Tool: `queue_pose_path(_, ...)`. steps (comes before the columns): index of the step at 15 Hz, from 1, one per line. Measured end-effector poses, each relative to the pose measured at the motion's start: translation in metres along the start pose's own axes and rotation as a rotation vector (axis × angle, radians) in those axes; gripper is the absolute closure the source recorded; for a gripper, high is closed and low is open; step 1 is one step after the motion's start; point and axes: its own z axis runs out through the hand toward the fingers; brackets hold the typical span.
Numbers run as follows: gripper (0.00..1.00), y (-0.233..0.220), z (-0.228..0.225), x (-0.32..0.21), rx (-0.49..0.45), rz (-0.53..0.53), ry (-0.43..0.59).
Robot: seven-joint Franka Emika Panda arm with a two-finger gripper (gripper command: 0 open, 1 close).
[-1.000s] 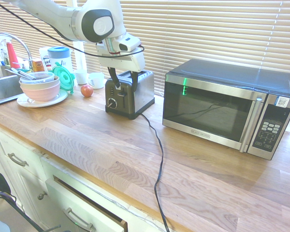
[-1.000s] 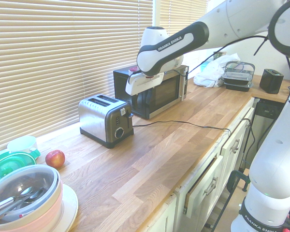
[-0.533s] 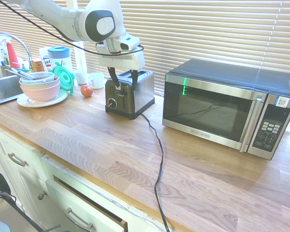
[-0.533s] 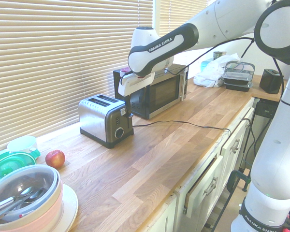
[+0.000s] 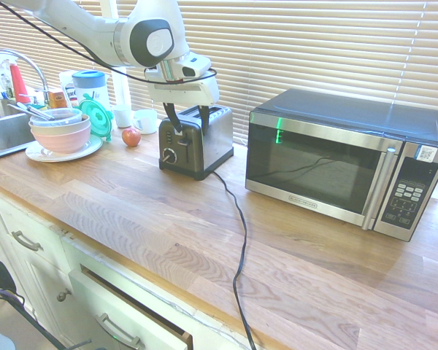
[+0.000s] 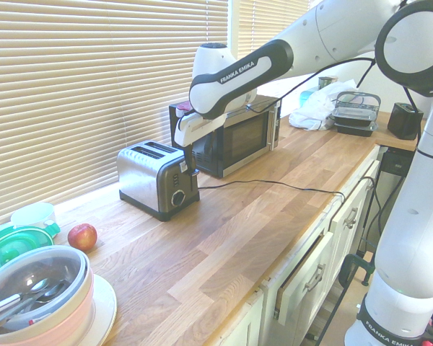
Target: Press the toaster
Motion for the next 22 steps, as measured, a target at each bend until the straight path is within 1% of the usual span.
queue_pose_path(6,1.0,-0.006,-0.002,-0.003,0.004,-0.014,0.0)
queue_pose_path(10,1.0,-0.017,-0.003,-0.014,-0.001,-0.052,0.005)
queue_pose_path(17,1.0,-0.01,0.009,-0.01,-0.005,-0.035,-0.023)
queue_pose_path(22,1.0,-0.009,0.012,-0.012,-0.003,-0.039,-0.025)
